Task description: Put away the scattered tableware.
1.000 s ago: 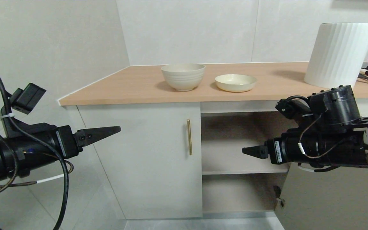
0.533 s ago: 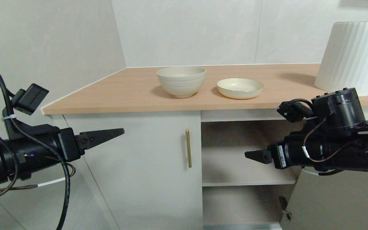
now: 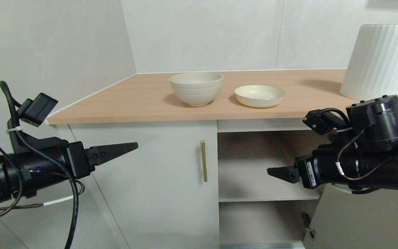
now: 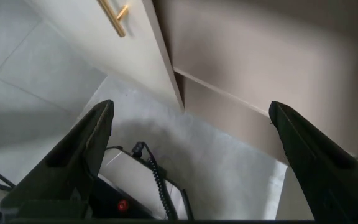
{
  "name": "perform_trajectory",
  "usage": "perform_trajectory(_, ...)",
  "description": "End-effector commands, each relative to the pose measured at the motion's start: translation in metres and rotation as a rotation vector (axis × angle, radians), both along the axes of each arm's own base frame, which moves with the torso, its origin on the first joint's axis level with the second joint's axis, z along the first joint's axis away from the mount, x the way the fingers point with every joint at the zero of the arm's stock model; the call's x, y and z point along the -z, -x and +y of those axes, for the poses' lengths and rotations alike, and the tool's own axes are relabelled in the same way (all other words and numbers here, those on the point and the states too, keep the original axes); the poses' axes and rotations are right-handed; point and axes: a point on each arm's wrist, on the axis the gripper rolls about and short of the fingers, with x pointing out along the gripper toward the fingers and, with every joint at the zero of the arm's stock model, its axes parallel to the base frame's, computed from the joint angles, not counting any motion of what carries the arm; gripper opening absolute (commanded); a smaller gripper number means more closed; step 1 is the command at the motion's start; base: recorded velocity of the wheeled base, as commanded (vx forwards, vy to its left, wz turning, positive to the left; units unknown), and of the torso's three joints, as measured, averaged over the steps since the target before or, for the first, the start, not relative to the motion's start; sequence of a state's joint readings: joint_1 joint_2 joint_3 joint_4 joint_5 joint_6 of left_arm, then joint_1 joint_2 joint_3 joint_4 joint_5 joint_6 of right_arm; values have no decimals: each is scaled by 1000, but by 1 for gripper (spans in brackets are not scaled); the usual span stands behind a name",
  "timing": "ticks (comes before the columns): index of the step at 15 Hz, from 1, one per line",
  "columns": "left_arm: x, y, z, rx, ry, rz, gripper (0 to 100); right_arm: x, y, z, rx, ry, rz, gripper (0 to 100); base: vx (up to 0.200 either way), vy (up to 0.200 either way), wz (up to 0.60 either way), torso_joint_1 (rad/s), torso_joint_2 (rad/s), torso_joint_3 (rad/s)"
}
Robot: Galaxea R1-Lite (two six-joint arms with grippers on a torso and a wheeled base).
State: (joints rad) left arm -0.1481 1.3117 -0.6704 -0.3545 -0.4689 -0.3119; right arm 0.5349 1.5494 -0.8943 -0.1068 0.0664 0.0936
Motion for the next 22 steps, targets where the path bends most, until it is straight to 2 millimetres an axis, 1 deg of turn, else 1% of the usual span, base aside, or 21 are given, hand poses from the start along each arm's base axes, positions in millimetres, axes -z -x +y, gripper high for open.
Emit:
perform_trajectory(1,2,-3,-1,1,0,10,100,-1,1,-1,0,-3,-6,100,0,0,0,27,-232,-203)
perform_trajectory(4,6,-6,-3,7,-4,28,100,-1,1,-1,1,-1,-5,100,0,0,0,94,-250,-286)
perform_trajectory(13,13,-11,-7,23,-10,59,100,-1,-1,-1,4,2,-6,100,0,0,0,157,-493,-299)
perform_trajectory(14,17,-12,-13,48,-11,76,100,-1,-1,-2,8,2,-6,100,0,0,0,188,-491,-286)
perform_trajectory(16,22,-12,-18,71,-16,95,100,0,-1,-2,8,2,-4,100,0,0,0,198,-481,-286)
perform_trajectory(20,29,-21,-22,69,0,145,100,5,-5,0,7,12,10,100,0,0,0,211,-497,-278)
perform_trajectory(22,27,-27,-23,66,5,144,100,6,-7,1,4,19,6,100,0,0,0,141,-322,-188)
